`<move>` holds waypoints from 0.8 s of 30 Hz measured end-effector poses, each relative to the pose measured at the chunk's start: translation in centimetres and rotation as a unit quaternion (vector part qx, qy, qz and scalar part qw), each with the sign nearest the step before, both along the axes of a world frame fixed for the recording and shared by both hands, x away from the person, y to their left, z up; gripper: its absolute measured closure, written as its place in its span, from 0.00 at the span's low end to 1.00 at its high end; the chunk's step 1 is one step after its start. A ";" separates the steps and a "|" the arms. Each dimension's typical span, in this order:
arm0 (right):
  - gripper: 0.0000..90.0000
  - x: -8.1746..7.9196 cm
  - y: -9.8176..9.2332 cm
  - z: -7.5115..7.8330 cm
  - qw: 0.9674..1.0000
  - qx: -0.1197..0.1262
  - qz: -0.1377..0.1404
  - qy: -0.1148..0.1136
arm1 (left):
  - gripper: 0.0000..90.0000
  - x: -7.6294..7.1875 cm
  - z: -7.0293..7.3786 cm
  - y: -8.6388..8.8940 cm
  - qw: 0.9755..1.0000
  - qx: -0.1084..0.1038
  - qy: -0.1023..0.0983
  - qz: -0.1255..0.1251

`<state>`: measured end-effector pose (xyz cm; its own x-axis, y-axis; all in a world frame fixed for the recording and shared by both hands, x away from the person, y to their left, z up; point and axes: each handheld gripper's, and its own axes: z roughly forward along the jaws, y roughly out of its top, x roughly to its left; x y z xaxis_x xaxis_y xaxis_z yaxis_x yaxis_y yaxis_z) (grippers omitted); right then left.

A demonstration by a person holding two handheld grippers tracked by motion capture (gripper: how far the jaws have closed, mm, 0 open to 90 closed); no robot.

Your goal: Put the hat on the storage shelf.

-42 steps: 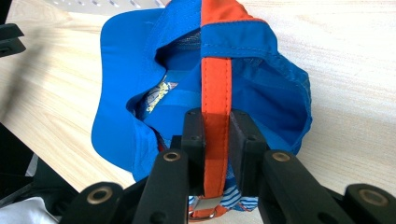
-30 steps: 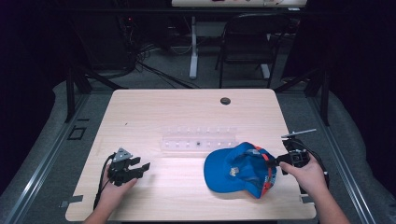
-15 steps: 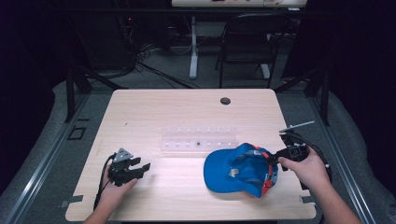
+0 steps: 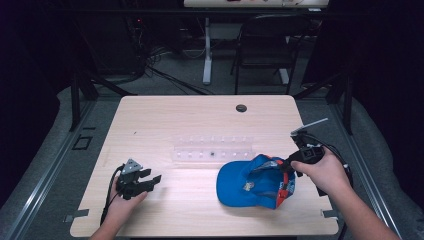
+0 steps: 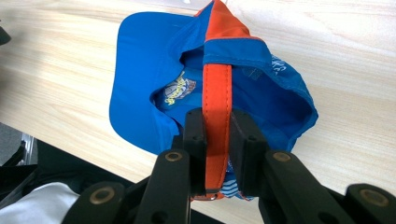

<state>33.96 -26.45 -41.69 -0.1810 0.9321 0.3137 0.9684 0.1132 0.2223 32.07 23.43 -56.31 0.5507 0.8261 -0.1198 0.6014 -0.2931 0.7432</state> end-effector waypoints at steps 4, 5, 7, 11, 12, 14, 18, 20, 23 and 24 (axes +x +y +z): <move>0.87 0.1 0.5 0.8 1.000 0.002 0.001 0.003 | 0.53 0.0 0.0 0.0 1.000 0.000 0.000 -0.001; 0.87 0.2 0.5 1.0 1.000 -0.001 0.005 0.005 | 0.53 0.0 0.0 0.0 1.000 0.000 0.000 -0.001; 0.87 0.3 0.6 1.5 1.000 -0.001 0.013 0.007 | 0.53 0.0 0.0 0.0 1.000 0.000 0.000 -0.001; 0.87 0.4 0.8 2.3 1.000 0.004 0.001 0.006 | 0.53 0.0 0.0 0.0 1.000 -0.001 0.000 0.000; 0.87 0.5 0.8 2.5 1.000 0.001 0.002 0.007 | 0.53 0.0 0.0 0.0 1.000 0.000 0.000 -0.001; 0.87 0.5 1.0 2.8 1.000 0.004 0.001 0.007 | 0.53 0.0 0.0 0.0 1.000 0.000 0.000 -0.001; 0.87 0.5 1.3 3.6 1.000 0.005 0.001 0.012 | 0.53 0.0 0.0 -0.1 1.000 -0.001 0.001 -0.001; 0.87 0.6 1.5 4.1 1.000 0.003 0.002 0.014 | 0.53 0.0 0.0 -0.1 1.000 -0.001 0.001 -0.001; 0.87 0.7 1.8 4.9 1.000 0.000 0.007 0.016 | 0.53 0.0 0.0 0.0 1.000 -0.001 0.000 -0.001; 0.87 0.8 1.9 5.1 1.000 -0.004 0.008 0.018 | 0.53 0.0 0.0 0.0 1.000 -0.001 0.001 -0.001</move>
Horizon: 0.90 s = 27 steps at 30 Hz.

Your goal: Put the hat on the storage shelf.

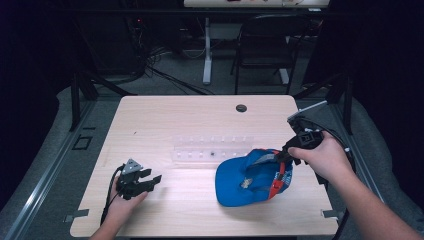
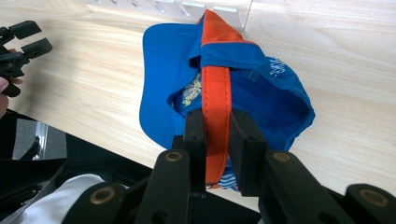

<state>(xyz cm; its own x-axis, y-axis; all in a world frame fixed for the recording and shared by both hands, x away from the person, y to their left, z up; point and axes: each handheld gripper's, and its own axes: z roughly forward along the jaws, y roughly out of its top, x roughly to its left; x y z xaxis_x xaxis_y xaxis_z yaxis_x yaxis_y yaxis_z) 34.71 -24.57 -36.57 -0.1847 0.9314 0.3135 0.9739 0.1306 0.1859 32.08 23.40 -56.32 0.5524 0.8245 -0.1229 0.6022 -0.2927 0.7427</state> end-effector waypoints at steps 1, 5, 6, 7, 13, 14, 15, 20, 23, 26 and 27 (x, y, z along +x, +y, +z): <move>0.87 0.0 0.2 0.1 1.000 0.003 -0.008 -0.004 | 0.53 0.0 0.0 0.0 1.000 -0.002 0.001 0.002; 0.87 0.1 0.6 0.8 1.000 0.000 -0.004 0.000 | 0.53 0.0 0.0 0.0 1.000 0.000 0.000 0.000; 0.87 0.2 0.6 1.0 1.000 -0.001 0.003 0.004 | 0.53 0.0 0.0 0.0 1.000 0.000 0.000 0.000; 0.87 0.2 0.8 1.1 1.000 0.001 -0.001 0.001 | 0.53 0.0 0.0 0.0 1.000 0.000 -0.001 0.000; 0.87 0.2 1.3 1.6 1.000 0.004 0.000 0.003 | 0.53 0.0 0.0 0.0 1.000 -0.001 0.000 0.001; 0.87 0.2 1.3 1.7 1.000 0.007 0.009 0.008 | 0.53 0.0 0.0 0.0 1.000 -0.001 0.000 0.001; 0.87 0.2 1.3 1.7 1.000 0.007 0.009 0.008 | 0.53 0.0 0.0 0.0 1.000 -0.001 0.000 0.001; 0.87 0.1 1.5 2.3 0.999 0.032 0.019 0.014 | 0.53 0.0 0.0 0.0 1.000 -0.002 -0.001 0.001; 0.87 0.0 1.8 2.4 0.999 0.048 0.011 0.011 | 0.53 0.0 0.0 0.0 1.000 0.000 -0.001 -0.001; 0.87 0.0 1.9 2.4 0.998 0.062 0.009 0.014 | 0.53 0.0 0.0 0.0 1.000 -0.001 -0.001 0.000; 0.87 0.0 2.0 2.4 0.997 0.070 0.006 0.015 | 0.53 0.0 0.0 0.0 1.000 -0.001 -0.001 0.000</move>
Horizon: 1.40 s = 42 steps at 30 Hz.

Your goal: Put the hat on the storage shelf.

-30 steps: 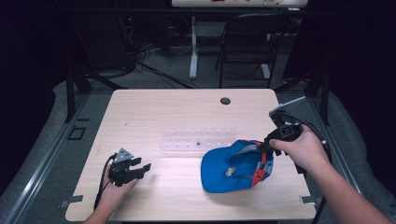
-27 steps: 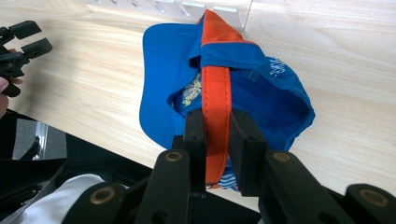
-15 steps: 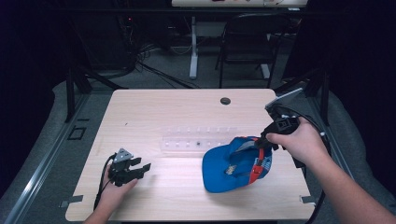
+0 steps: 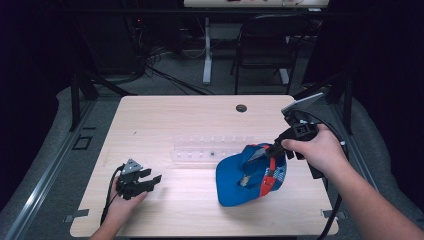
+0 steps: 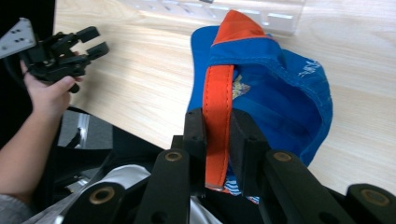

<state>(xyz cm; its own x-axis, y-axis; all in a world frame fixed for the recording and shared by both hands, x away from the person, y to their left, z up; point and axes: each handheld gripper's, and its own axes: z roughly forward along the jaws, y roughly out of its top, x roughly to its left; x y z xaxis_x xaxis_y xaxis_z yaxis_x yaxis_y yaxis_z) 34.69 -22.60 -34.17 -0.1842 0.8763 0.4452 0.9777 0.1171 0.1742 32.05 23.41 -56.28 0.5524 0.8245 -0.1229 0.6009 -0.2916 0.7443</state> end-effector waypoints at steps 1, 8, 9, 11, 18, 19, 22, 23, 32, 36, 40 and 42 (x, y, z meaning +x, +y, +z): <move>0.87 0.1 -0.1 0.0 1.000 0.006 0.009 0.005 | 0.53 0.0 0.0 0.0 1.000 0.000 0.000 0.000; 0.87 0.2 -0.3 0.1 0.997 0.072 -0.005 0.018 | 0.53 0.0 0.0 0.0 1.000 0.001 -0.002 -0.001; 0.87 0.2 -0.4 0.0 0.997 0.078 -0.004 0.020 | 0.53 0.0 0.0 0.0 1.000 0.002 -0.002 -0.002; 0.87 0.2 -0.5 -0.2 0.995 0.092 -0.006 0.025 | 0.53 0.0 0.0 0.0 1.000 0.002 -0.002 -0.001; 0.87 0.4 -0.7 -1.0 0.987 0.156 -0.013 0.047 | 0.53 0.0 0.0 0.0 1.000 -0.001 -0.003 0.002; 0.87 0.4 -0.7 -1.3 0.985 0.165 -0.010 0.039 | 0.53 0.0 0.0 0.0 1.000 -0.001 -0.003 0.002; 0.87 0.5 -0.8 -1.4 0.982 0.185 -0.007 0.041 | 0.53 0.0 0.0 0.1 1.000 0.002 -0.002 0.000; 0.87 0.5 -0.8 -1.4 0.981 0.188 -0.007 0.045 | 0.53 0.0 0.0 0.1 1.000 0.002 -0.002 0.000; 0.87 0.5 0.0 -1.0 0.974 0.222 -0.002 0.039 | 0.53 0.0 0.0 0.0 1.000 0.002 -0.005 0.001; 0.87 0.7 0.6 -0.6 0.971 0.236 -0.001 0.029 | 0.53 0.0 0.0 0.0 1.000 0.000 -0.005 0.001; 0.87 0.8 1.0 -0.1 0.969 0.247 0.001 0.022 | 0.53 0.0 0.0 0.0 1.000 0.001 -0.005 0.000; 0.87 0.8 1.1 -0.1 0.968 0.251 0.000 0.019 | 0.53 0.0 0.0 0.0 1.000 0.001 -0.005 -0.001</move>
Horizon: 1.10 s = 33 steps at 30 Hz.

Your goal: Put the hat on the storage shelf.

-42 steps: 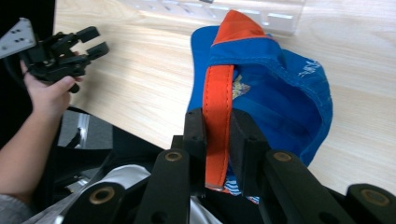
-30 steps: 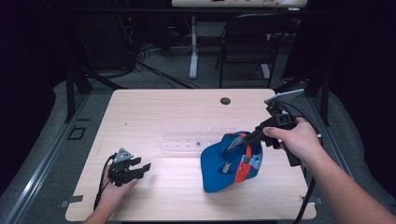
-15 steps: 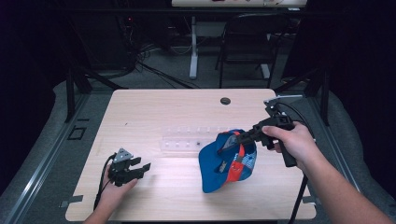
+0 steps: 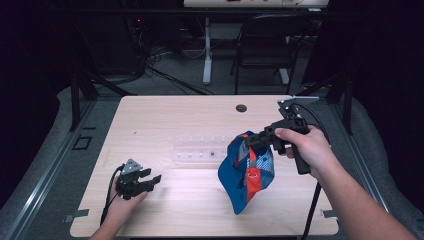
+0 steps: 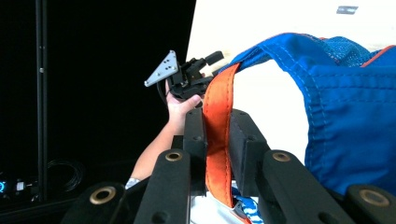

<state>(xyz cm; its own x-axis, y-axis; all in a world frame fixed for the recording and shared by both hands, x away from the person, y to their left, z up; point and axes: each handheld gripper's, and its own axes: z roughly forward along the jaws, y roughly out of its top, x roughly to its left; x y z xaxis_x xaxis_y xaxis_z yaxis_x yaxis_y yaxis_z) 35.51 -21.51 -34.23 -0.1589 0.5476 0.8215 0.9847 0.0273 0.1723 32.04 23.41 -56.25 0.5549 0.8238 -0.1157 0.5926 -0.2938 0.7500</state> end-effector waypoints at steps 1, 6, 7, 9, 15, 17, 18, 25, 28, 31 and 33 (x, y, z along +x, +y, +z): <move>0.87 0.1 0.1 0.1 1.000 0.004 0.000 0.000 | 0.53 0.0 0.0 0.0 1.000 0.002 0.000 0.000; 0.87 0.6 0.6 0.1 1.000 0.019 -0.001 -0.002 | 0.53 0.0 0.0 -0.1 1.000 0.001 0.001 -0.001; 0.87 0.7 0.7 0.0 1.000 0.022 -0.001 -0.005 | 0.53 0.0 0.0 -0.1 1.000 0.001 0.000 -0.001; 0.87 1.0 0.9 0.0 1.000 0.028 -0.002 -0.006 | 0.53 0.0 0.0 0.0 1.000 0.000 0.001 -0.001; 0.87 1.8 1.3 0.1 0.998 0.059 -0.011 -0.011 | 0.53 0.0 0.0 0.0 1.000 0.001 0.000 0.000; 0.87 2.1 1.4 0.1 0.998 0.066 -0.013 -0.012 | 0.53 0.0 0.0 0.0 1.000 0.000 0.001 0.000; 0.87 2.2 1.4 0.1 0.997 0.068 -0.013 -0.014 | 0.53 0.0 0.0 0.0 1.000 0.001 0.001 0.000; 0.87 2.9 1.6 0.4 0.997 0.077 -0.022 -0.019 | 0.53 0.0 0.0 0.0 1.000 0.001 0.000 -0.001; 0.87 3.2 1.7 0.5 0.996 0.080 -0.029 -0.023 | 0.53 0.0 0.0 0.0 1.000 0.000 0.001 -0.002; 0.87 3.6 1.9 0.9 0.995 0.086 -0.036 -0.029 | 0.53 0.0 0.0 -0.1 1.000 -0.002 0.001 -0.001; 0.87 3.9 1.9 1.1 0.995 0.088 -0.038 -0.031 | 0.53 0.0 0.0 -0.1 1.000 -0.002 0.000 -0.001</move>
<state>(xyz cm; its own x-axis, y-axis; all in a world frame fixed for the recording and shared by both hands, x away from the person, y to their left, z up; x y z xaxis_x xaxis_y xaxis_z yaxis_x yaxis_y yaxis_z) 39.41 -19.59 -33.17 -0.1759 0.4077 0.8960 0.9700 -0.0834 0.2284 32.05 23.33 -56.23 0.5567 0.8221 -0.1197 0.5926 -0.2920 0.7507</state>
